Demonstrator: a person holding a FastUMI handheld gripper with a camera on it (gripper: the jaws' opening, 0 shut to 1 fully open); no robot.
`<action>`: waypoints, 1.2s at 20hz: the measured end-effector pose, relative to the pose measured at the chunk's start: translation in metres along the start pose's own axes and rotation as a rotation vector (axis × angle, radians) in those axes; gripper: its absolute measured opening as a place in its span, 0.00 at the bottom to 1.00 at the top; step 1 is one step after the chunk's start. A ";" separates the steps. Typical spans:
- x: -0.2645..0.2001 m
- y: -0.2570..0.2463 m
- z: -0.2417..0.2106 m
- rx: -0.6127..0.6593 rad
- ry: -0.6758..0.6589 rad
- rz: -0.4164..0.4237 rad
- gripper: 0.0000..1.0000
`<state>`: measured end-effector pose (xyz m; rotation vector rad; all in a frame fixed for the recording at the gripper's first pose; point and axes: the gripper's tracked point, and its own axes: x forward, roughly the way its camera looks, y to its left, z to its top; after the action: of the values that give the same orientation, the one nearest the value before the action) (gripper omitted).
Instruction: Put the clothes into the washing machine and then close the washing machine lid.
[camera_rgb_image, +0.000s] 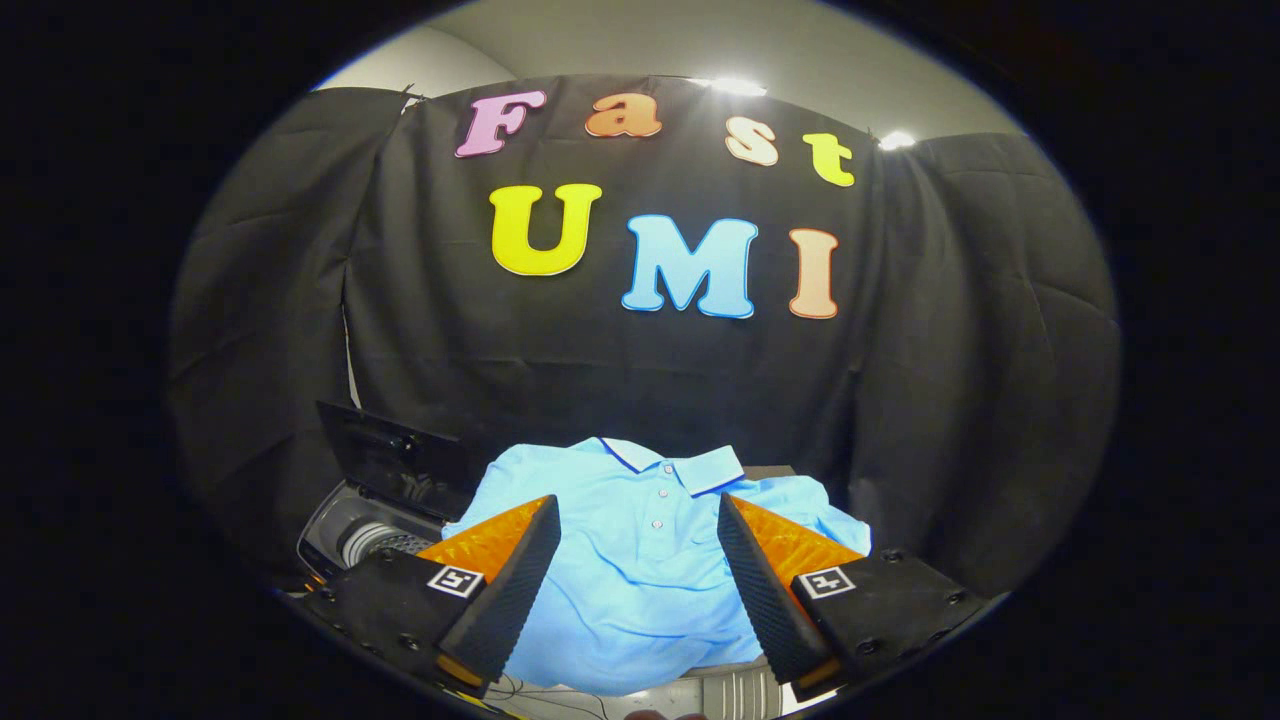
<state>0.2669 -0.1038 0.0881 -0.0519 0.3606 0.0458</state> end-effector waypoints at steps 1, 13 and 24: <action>0.006 0.000 0.000 -0.002 0.007 0.003 0.98; 0.085 -0.005 -0.044 -0.017 0.116 0.007 0.99; 0.109 0.006 -0.089 -0.018 0.295 0.066 0.98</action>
<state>0.3366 -0.0987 -0.0339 -0.0644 0.6564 0.1069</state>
